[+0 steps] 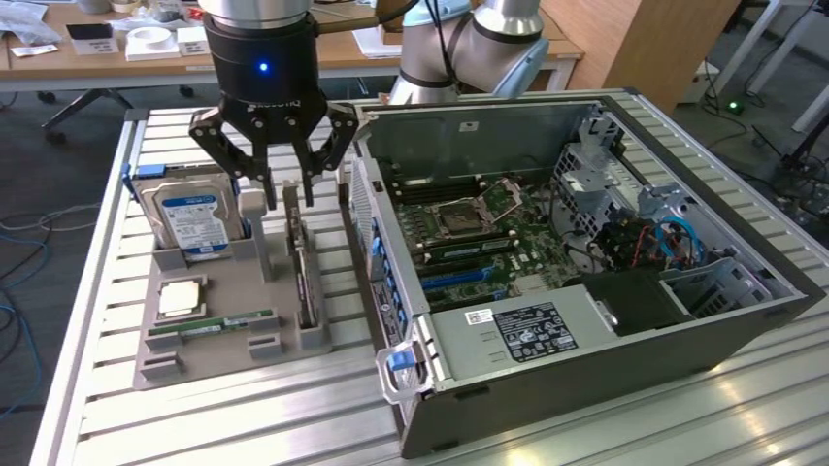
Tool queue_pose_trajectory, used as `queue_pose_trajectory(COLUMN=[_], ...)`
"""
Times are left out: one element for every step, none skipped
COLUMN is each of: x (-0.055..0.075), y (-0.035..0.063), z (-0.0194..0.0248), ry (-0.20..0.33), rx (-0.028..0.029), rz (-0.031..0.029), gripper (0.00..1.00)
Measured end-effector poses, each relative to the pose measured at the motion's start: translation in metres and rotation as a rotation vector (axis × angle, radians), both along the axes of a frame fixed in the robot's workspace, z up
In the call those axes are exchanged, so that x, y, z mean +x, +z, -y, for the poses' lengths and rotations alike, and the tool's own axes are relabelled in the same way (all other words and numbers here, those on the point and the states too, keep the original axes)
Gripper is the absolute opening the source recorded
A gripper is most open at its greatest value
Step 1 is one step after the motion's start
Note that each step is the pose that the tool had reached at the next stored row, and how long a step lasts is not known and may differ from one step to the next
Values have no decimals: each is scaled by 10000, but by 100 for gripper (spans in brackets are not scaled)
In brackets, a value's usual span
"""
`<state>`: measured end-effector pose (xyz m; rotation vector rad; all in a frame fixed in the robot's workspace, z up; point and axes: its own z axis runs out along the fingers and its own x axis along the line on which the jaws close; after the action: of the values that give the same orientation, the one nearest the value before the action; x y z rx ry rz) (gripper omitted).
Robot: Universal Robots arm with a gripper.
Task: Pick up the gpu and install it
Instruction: 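Pick up the gpu and move the gpu toward the slot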
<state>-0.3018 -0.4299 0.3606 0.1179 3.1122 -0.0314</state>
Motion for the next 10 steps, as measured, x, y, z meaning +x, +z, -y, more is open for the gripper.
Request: queue_pose_trajectory(x=[0, 0, 1, 0, 0, 0, 1, 0, 1, 0], y=[0, -1, -6, -12, -18, -27, -35, -42, -47, -52], z=[0, 0, 0, 0, 0, 0, 0, 0, 0, 0], ry=[1, 1, 0, 1, 0, 1, 1, 1, 1, 1], rx=[0, 0, 3, 4, 3, 2, 2, 2, 2, 1], rz=[0, 1, 3, 4, 3, 4, 5, 5, 6, 5], gripper=[42, 42, 42, 42, 42, 42, 42, 42, 42, 42])
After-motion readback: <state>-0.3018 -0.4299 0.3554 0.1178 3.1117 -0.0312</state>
